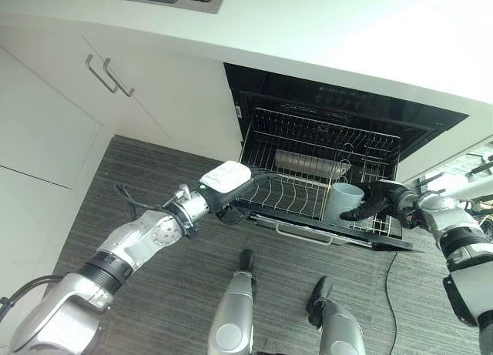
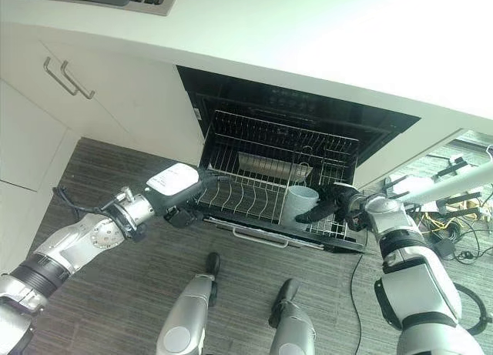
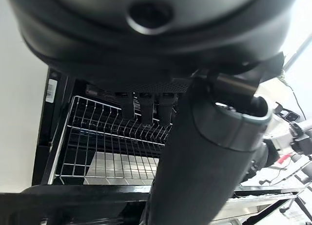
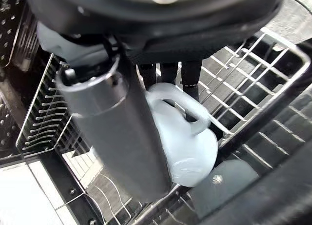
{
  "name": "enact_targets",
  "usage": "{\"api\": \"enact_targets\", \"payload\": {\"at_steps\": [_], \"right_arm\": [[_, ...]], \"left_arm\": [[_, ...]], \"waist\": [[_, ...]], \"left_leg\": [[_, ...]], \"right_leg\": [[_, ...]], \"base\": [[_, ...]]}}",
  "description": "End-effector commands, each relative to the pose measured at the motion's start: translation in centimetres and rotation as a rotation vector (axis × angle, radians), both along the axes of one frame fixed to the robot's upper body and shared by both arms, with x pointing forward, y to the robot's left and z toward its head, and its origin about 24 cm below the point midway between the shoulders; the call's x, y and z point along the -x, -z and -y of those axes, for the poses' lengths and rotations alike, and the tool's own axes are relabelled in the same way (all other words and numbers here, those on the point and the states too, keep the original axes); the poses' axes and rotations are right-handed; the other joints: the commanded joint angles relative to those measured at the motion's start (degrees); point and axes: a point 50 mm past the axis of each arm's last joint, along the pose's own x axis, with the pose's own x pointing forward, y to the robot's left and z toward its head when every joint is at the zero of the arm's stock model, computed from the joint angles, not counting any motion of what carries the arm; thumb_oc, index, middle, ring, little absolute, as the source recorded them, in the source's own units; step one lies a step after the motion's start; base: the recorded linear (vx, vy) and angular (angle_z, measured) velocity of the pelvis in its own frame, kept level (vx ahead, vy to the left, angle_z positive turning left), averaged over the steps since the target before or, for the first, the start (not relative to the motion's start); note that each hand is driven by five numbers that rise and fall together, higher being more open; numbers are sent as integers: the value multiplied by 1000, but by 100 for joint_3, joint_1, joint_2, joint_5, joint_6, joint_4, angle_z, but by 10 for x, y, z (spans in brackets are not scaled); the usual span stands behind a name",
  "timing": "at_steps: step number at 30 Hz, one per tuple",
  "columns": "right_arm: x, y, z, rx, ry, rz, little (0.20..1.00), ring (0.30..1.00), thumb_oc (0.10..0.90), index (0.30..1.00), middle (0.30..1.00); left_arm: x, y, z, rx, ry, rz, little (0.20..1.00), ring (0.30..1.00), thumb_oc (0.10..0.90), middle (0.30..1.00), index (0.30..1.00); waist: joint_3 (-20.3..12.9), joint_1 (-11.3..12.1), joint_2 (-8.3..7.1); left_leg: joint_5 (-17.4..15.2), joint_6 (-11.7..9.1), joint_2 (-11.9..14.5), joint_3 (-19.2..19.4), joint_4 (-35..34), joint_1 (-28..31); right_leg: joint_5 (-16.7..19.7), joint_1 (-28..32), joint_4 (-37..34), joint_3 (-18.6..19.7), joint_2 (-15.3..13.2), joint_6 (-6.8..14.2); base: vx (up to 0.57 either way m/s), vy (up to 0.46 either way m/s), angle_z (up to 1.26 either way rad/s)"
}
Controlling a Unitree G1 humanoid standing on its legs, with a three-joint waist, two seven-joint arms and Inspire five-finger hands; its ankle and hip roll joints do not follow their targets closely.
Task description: Place the dishes in the dishwasher.
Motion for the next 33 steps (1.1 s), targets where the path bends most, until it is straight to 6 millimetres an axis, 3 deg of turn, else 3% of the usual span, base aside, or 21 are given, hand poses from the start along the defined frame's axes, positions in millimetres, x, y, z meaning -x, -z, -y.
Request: {"api": "enact_targets", "payload": {"at_steps": [1,4,9,18,25,33], "right_arm": [[-8,-17,-6,69,114,265,900,900,800,900,900],[-10,-35,-7,162,158,412,900,900,800,900,900],[-8,-47,-5,277,211,557,900,900,800,900,900],[-1,-41,3,395,281,551,900,900,800,900,900],[1,-37,1,210,377,599,900,900,800,900,900],[10,-27,-25,-27,355,653,900,900,800,900,900]], "left_arm": [[-2,-35,9,76,56,136,900,900,800,900,900],[0,-33,8,95,37,138,900,900,800,900,900],[3,-28,9,127,18,135,900,900,800,900,900],[8,-22,10,157,12,131,900,900,800,900,900],[10,-19,13,177,6,123,900,900,800,900,900],[16,-5,17,209,-28,103,900,900,800,900,900]], "waist": [[-155,31,150],[-152,-53,206],[-148,-157,304],[-151,-254,443],[-186,-307,541],[-235,-479,636]], "left_leg": [[-504,117,-172,422,-216,11],[-523,108,-174,468,-216,-12],[-553,97,-183,524,-216,4],[-599,97,-191,554,-216,41],[-639,101,-177,588,-216,99],[-691,112,-164,660,-216,190]], "right_leg": [[-750,-261,400,527,173,72],[-756,-312,400,569,155,75],[-786,-324,400,630,116,67],[-817,-350,400,699,96,48],[-831,-343,400,723,93,45],[-863,-337,411,808,79,40]], "base": [[-53,89,-7],[-25,89,-5],[-8,86,-5],[-13,50,1],[-1,37,-2],[19,66,-7]]}}
